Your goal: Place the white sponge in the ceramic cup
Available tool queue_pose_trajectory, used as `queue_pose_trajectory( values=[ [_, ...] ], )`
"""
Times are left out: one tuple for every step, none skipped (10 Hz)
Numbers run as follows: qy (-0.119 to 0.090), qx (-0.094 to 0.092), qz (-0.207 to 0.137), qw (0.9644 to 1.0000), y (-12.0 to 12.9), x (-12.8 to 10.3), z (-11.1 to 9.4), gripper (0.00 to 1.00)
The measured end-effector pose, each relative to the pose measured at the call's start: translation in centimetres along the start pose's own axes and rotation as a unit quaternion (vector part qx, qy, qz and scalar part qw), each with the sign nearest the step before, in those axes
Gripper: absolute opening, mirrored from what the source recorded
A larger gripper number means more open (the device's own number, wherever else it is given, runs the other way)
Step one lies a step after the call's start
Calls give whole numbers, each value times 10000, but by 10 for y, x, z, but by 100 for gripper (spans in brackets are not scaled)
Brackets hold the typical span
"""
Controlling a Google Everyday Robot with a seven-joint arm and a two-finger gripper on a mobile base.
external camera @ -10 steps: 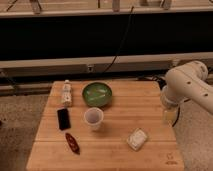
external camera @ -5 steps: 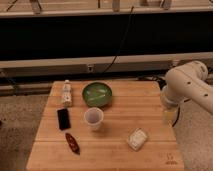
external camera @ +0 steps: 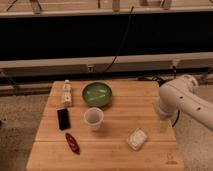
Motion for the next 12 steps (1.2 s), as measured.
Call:
queue_pose_trajectory(
  values=[
    [-15,2,-92,10000,2,-4,1,80],
    [-34,16,-229,9997,5,-11,4,80],
    [-13,38,-418,9991,9,-16,14,80],
    [15,49,-603,9982,12,-19,23,80],
    [19,52,-774,9970,14,-26,26,80],
    [32,45,-1056,9944,18,-36,31,80],
    [44,42,-1165,9932,20,-40,32,80],
    [46,33,-1275,9918,21,-42,37,80],
    [11,21,-1427,9898,22,-45,44,80],
    [-37,-6,-1613,9869,25,-52,54,80],
    [-63,-20,-1730,9849,26,-56,60,80],
    [-95,-46,-1852,9827,28,-61,66,80]
  ],
)
